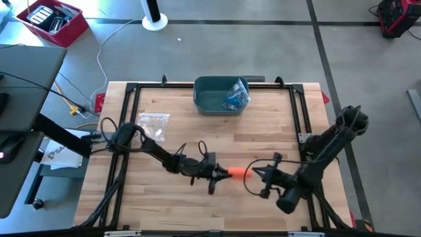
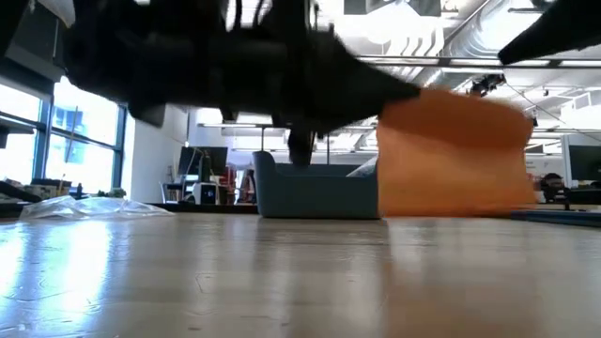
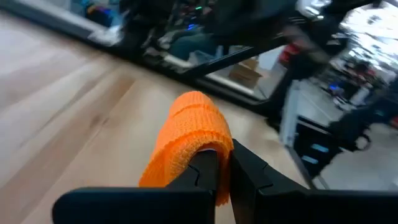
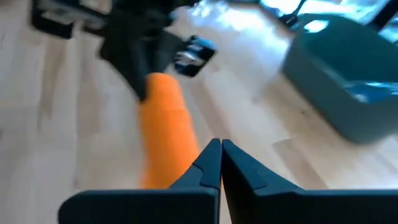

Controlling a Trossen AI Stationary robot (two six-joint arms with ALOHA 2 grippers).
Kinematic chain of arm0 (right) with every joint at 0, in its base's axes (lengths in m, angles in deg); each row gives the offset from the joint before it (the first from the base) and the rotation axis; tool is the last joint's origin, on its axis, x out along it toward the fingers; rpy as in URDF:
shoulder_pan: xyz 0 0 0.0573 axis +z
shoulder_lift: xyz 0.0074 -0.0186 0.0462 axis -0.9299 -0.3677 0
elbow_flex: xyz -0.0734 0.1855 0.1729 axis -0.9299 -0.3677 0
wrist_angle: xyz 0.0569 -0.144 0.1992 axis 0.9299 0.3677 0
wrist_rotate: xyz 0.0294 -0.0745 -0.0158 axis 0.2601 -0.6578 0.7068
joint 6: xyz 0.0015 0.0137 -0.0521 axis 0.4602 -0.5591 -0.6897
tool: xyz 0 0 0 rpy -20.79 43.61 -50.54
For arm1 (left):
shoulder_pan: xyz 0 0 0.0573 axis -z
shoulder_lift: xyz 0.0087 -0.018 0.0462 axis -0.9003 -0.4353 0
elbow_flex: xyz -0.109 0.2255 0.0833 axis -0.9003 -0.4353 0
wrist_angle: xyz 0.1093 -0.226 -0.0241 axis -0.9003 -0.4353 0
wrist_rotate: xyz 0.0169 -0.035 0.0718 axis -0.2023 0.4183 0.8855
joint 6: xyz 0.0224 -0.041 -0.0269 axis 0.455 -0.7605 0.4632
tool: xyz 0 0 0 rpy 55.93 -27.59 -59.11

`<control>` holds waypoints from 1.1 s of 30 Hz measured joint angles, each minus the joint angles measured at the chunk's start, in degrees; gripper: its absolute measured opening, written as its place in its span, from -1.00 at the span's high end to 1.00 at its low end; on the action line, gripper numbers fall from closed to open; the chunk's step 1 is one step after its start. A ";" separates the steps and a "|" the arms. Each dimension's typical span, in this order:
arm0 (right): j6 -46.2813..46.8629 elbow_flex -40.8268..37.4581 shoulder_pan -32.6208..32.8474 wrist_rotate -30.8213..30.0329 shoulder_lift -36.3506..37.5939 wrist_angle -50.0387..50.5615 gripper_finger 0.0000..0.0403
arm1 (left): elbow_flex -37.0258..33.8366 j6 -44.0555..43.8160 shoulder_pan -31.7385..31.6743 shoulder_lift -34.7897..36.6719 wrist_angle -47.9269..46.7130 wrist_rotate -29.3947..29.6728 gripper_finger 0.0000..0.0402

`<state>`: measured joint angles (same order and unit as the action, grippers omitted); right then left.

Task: Roll bandage
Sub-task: Roll the orange bandage

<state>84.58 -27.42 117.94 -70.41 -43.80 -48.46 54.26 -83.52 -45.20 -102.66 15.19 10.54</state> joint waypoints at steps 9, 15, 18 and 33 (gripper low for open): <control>13.68 -0.34 2.39 -1.15 -2.47 10.79 0.59 | 0.07 5.21 3.25 4.11 1.30 -1.39 0.95; 5.01 -0.34 2.40 -3.51 -10.25 -2.23 0.11 | 0.22 11.43 5.95 8.20 6.93 -5.08 0.95; -12.23 -0.34 2.39 -6.23 -13.73 -17.85 -0.02 | 0.22 14.53 7.12 11.79 7.28 -5.17 0.95; -80.34 -0.23 0.33 -6.47 -15.21 -89.28 -0.06 | 0.33 25.91 9.73 19.28 7.93 -0.73 0.95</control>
<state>4.24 -27.64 118.27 -76.88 -59.00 -137.74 54.59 -57.60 -35.46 -83.37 23.12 9.82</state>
